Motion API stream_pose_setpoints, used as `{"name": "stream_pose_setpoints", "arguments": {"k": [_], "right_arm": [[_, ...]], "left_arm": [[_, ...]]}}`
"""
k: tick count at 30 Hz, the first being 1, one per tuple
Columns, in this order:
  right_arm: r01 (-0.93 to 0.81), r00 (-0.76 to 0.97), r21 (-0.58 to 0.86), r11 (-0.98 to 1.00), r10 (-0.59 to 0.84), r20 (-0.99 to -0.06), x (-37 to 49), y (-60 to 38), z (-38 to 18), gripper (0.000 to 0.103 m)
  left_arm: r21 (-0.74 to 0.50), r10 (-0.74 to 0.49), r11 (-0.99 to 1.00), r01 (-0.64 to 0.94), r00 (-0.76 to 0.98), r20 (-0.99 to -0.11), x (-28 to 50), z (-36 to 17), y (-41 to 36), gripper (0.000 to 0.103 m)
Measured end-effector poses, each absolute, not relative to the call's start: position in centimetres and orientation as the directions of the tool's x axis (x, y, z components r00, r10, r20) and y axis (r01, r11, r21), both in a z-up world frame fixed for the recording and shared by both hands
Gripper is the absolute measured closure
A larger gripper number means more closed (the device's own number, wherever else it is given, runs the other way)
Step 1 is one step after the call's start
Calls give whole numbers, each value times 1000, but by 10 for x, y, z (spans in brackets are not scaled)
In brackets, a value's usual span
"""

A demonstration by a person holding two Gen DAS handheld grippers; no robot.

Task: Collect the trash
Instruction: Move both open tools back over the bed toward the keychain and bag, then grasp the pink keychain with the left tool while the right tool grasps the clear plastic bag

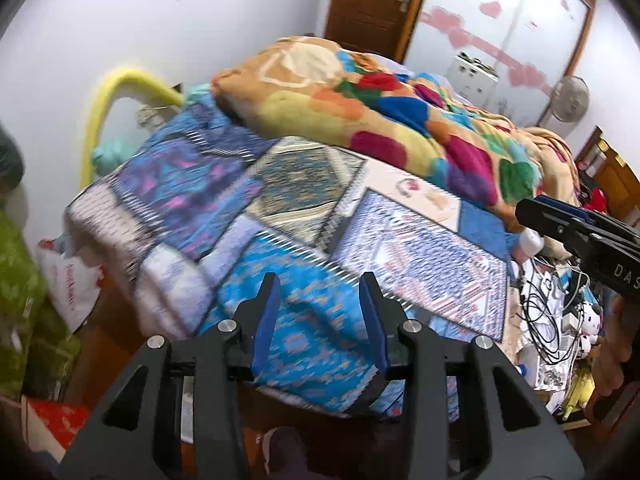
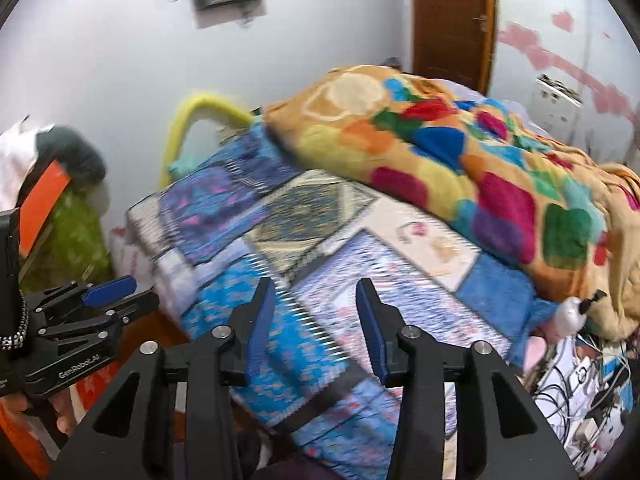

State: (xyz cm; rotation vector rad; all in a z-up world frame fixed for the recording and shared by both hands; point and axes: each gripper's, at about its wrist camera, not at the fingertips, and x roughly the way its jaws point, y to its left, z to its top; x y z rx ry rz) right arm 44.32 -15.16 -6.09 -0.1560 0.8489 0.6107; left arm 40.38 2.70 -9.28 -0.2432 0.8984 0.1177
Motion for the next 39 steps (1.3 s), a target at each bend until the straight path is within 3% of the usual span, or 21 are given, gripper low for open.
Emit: {"name": "stream_pose_setpoints", "arguments": {"k": [7,9,14,31,35,37,39], "right_arm": [[-458,544,104,883,372,-752,497,-198,-80,59],[-433,540,102,896,348,-767,514,-207,-91,51],[-403,518,95,910,313,-796,554,-219,-123,43],[-439,464,43,898,267,-845,654,-185,-227,43],[-441,435,84,893,295,-851,659,-186,-237,43],[-432,415,100,896,296,-860,661,-189,-242,45],[-415,432,87,906,280,-857,663,-191,-243,67]], "left_arm": [[-154,-49,980,-123,608,-793,470,-108,-5,58],[-159,-66,982,-104,599,-798,489,-117,-12,58],[-157,-93,986,-63,576,-812,532,-142,-21,58],[-174,-150,985,0,509,-848,645,-215,-21,58],[-190,-172,982,12,490,-855,668,-227,-28,58],[-189,-177,982,24,481,-858,676,-232,-33,58],[-201,-192,979,32,473,-860,686,-237,-39,58]]}}
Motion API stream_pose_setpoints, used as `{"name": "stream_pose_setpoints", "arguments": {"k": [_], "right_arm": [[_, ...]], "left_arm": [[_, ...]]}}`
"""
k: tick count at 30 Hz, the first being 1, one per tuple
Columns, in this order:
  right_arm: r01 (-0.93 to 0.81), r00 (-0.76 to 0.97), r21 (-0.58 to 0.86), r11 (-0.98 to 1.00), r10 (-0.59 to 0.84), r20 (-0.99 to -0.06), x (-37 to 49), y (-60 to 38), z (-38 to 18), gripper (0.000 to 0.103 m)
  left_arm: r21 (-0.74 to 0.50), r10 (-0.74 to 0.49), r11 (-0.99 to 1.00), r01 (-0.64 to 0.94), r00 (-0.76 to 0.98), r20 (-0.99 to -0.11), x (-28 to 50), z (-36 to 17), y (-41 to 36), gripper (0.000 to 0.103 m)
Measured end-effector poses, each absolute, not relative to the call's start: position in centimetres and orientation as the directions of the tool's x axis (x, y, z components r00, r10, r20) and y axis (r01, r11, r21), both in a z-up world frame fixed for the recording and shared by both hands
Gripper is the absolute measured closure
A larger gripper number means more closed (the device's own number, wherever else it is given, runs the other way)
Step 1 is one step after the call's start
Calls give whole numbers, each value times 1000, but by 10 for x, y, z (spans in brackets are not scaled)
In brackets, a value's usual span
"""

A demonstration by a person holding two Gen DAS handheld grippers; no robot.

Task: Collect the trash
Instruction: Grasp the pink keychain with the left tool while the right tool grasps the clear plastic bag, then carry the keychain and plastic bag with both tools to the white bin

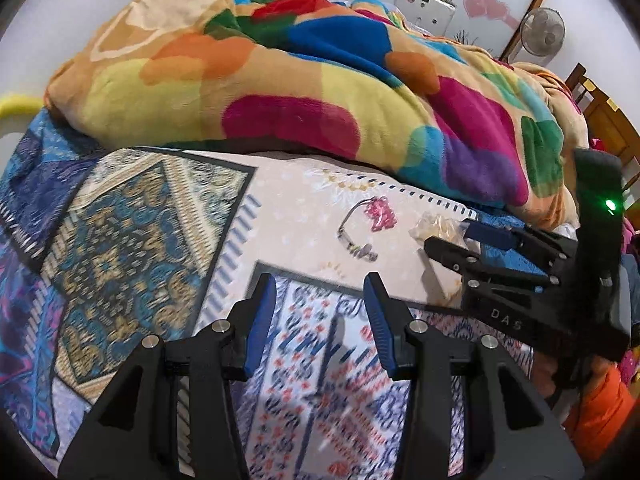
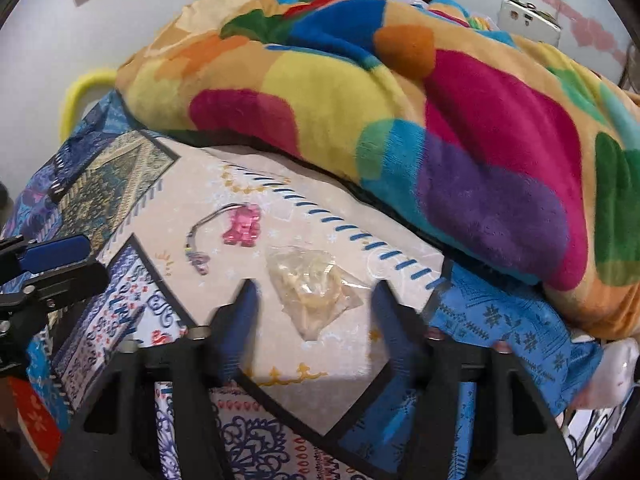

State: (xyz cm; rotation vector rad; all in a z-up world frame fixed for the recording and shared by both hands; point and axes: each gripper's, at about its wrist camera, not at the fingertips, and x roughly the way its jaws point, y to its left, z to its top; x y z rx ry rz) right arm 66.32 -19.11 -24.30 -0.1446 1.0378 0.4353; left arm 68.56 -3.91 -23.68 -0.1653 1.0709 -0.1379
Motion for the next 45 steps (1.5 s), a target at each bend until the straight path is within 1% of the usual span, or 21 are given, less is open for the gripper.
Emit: {"name": "stream_pose_setpoints", "arguments": {"k": [1,2,3,5,12,14,15,17,18,19,22,24,26,30,35,41,45], "right_arm": [[-416,433,86,905,280,-857,663,-193,-243,70],[-416,431,94,904,288,-855,662,-195,-242,75],[-413,425,120,903,308,-851,662,-199,-241,77],[-395,432,146,907,323,-842,661,-207,-240,77],[-326,526,118,938,284,-802,652,-235,-225,77],[-315,542,105,943,270,-796,651,-238,-222,77],[-309,547,101,946,263,-795,650,-242,-221,77],[-303,552,93,948,254,-794,650,-245,-220,77],[-302,553,86,949,248,-795,651,-240,-221,77],[-298,555,79,951,240,-796,652,-239,-221,77],[-284,553,80,955,232,-800,651,-240,-221,77],[-277,553,83,957,230,-801,648,-243,-218,77],[-276,557,80,958,227,-799,644,-245,-214,77],[-288,567,66,955,226,-792,631,-244,-201,77],[-310,572,84,947,257,-779,610,-242,-175,77],[-343,573,88,935,282,-770,582,-232,-148,77],[-376,583,83,923,305,-753,556,-222,-125,77]], "left_arm": [[-211,-204,977,38,470,-859,691,-239,-43,58],[-215,-210,976,42,469,-858,693,-240,-45,58],[-217,-214,975,48,469,-857,698,-241,-49,58],[-217,-219,974,60,470,-855,706,-244,-57,58],[-240,-262,965,107,470,-843,728,-252,-85,59],[-219,-249,968,118,480,-841,733,-253,-93,65],[-182,-217,976,119,485,-847,735,-254,-98,69],[-75,-119,991,107,504,-856,737,-257,-107,73],[-52,-101,993,110,507,-856,737,-259,-110,79],[-46,-99,992,117,504,-858,737,-261,-113,85],[-5,-74,991,132,524,-849,733,-262,-122,86],[-27,-96,990,141,516,-851,729,-261,-123,99],[-76,-135,988,135,502,-854,722,-257,-118,99],[-114,-167,984,134,500,-850,704,-244,-111,99],[-116,-172,983,140,524,-834,668,-211,-105,99],[-106,-157,987,122,574,-804,620,-159,-88,99],[-77,-123,992,101,619,-776,582,-128,-76,99]]}}
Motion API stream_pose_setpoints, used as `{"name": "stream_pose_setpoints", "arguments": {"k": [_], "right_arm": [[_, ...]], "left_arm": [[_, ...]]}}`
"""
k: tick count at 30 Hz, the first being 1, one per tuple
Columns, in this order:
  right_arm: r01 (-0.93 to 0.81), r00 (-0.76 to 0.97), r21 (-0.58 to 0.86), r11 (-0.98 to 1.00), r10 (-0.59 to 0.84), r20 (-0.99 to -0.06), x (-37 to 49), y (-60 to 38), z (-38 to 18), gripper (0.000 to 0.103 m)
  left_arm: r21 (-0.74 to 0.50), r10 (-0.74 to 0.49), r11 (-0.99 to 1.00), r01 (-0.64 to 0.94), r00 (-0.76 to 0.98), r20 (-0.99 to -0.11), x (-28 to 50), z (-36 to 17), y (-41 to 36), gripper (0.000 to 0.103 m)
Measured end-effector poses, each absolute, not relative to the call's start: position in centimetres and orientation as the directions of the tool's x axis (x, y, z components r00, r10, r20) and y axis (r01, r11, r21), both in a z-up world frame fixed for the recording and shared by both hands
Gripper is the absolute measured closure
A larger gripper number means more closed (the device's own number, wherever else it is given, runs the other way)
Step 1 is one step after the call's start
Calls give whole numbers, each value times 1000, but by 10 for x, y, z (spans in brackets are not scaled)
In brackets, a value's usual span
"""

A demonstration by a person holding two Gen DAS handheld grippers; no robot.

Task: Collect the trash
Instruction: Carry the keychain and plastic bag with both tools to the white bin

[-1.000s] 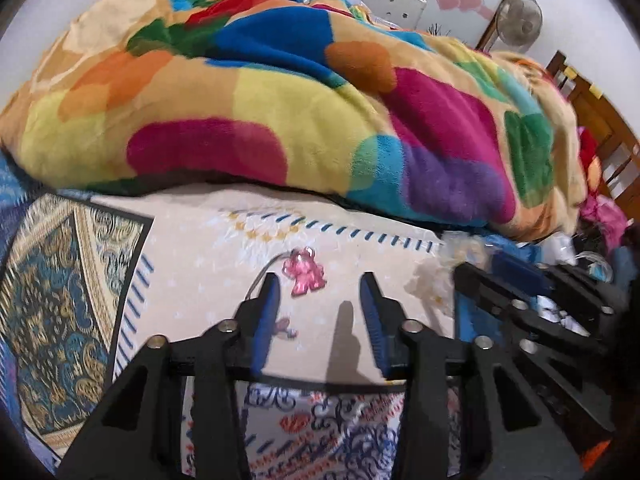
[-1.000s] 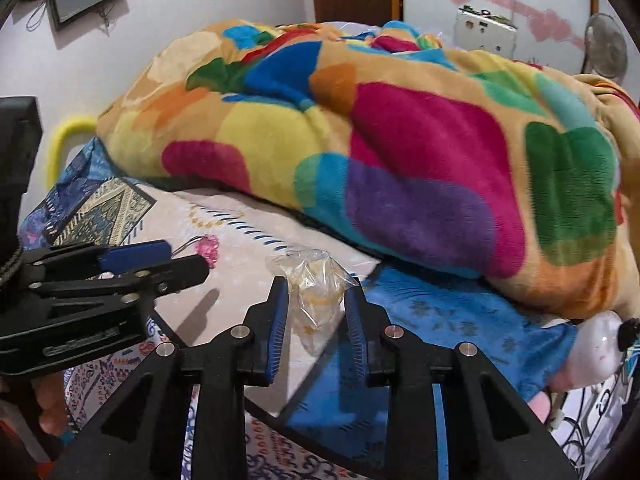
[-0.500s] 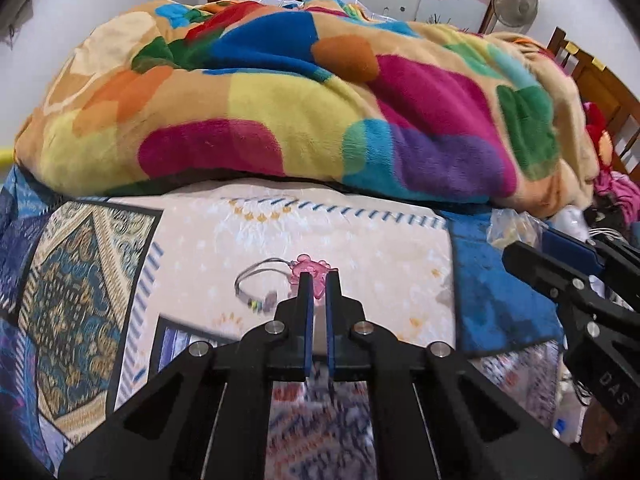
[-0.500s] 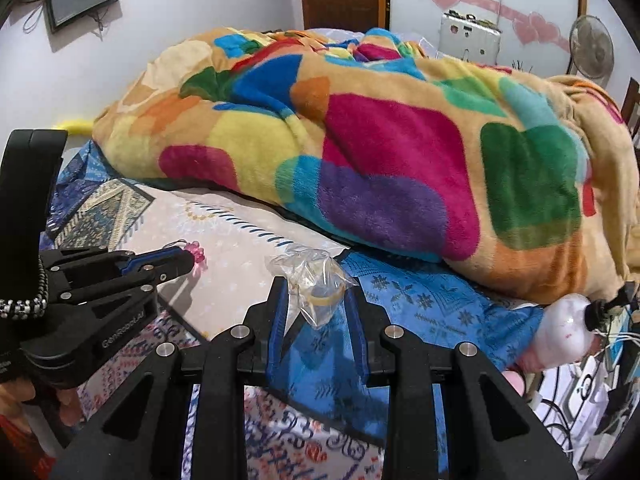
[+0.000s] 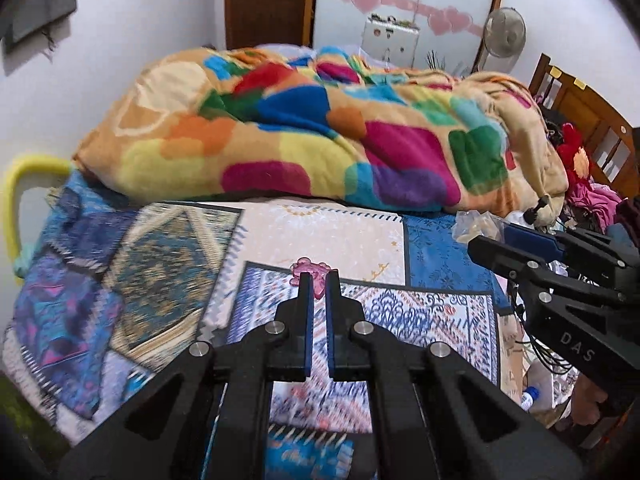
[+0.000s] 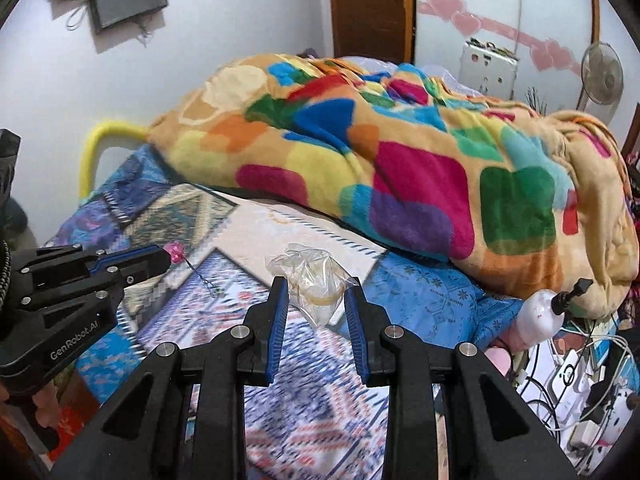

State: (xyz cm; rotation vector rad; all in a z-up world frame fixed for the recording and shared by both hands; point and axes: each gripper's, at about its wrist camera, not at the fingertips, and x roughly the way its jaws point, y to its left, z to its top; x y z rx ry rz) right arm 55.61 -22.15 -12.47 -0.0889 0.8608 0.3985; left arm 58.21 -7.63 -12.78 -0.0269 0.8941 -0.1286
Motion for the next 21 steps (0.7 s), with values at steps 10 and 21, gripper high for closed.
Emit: {"name": "stream_pose_setpoints", "arguments": {"k": [10,21], "right_arm": [[-473,596,62,879,372,-712,483,-179,-73,77],[-580,544,75,811,454,-706,399,-113,-61,77]], "left_arm": [[-75,-72,997,25,672,-737,490,-82,-38,99],[-74,14,992,-98,689,-725,382,-71,31,99]]}}
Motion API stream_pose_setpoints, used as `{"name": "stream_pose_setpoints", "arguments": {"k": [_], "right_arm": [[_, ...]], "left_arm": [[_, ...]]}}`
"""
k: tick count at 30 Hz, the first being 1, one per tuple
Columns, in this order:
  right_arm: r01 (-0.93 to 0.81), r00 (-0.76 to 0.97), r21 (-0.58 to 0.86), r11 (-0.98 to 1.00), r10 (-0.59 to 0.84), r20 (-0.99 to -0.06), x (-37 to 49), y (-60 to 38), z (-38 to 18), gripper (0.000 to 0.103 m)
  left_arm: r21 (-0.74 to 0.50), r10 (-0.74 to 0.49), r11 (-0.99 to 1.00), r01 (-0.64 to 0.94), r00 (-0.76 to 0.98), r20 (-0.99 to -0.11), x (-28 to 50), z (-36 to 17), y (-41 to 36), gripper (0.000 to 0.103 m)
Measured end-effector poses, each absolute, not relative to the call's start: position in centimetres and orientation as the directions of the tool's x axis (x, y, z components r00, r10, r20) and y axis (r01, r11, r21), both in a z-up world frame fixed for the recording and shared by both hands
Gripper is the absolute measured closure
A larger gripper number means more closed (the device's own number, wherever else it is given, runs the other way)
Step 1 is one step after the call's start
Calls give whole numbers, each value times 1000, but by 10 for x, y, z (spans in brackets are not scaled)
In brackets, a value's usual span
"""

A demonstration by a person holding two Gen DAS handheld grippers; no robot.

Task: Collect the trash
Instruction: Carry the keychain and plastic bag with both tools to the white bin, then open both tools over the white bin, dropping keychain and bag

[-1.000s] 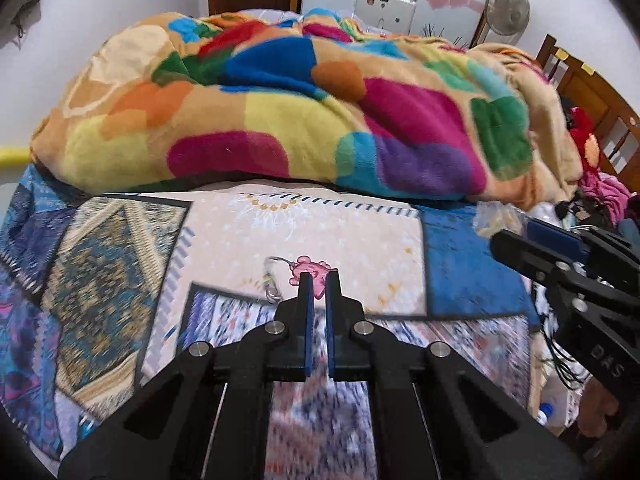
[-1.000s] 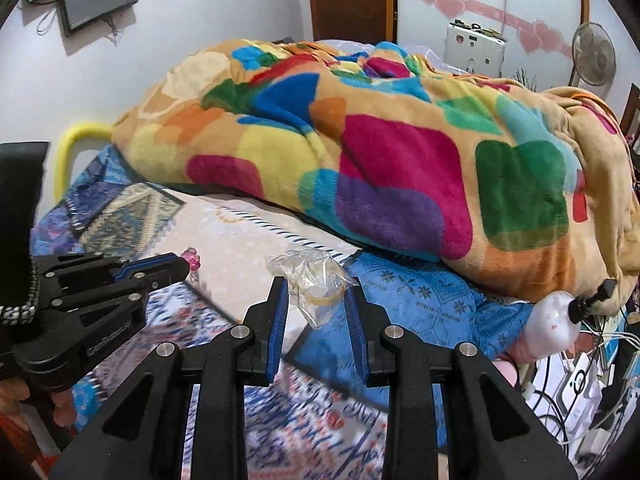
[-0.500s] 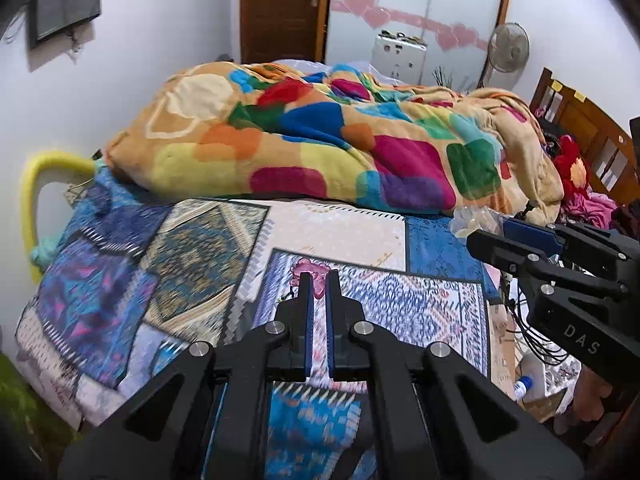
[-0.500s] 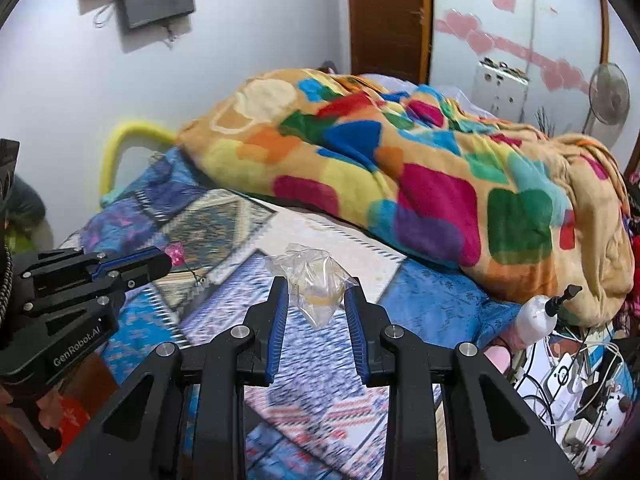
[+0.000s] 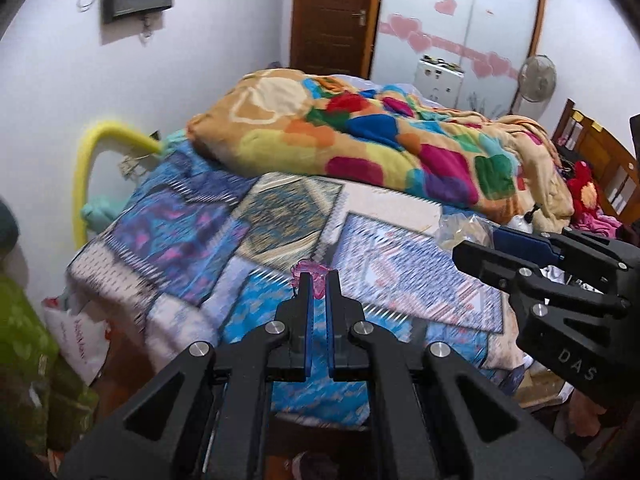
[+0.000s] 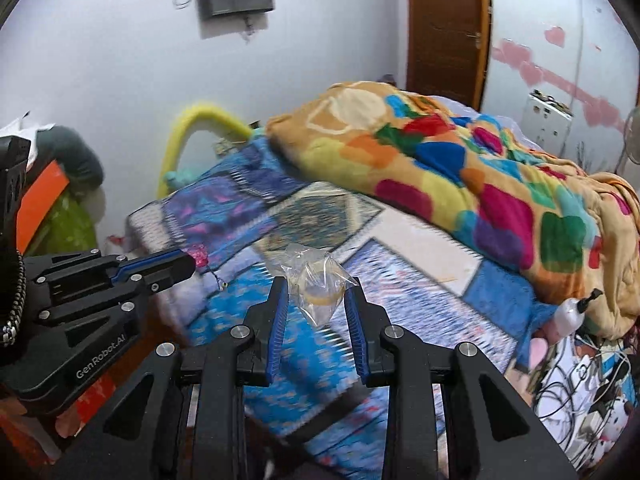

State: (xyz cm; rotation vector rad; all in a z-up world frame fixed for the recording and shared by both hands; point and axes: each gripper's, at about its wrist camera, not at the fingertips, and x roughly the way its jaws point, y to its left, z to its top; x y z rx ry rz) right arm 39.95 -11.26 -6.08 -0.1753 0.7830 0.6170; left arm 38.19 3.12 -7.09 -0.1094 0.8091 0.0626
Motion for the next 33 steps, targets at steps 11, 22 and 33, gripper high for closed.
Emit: {"name": "stream_pose_setpoints", "arguments": {"k": [11,22,33], "right_arm": [[-707,412,79,703,500,-762,329,-29,-93,77],[-803,215,111,586,458,-863,278,57,-160,77],[-824,23,178,538,345,-938,275,129,-237,77]], "left_arm": [[-72,116,961,-267,627,-770,279,-101,116,99],[-109,139,904,-414,525,-840,213,-158,181,99],[-148,80,844,-515,394,-916,190,-241,214,99]]}}
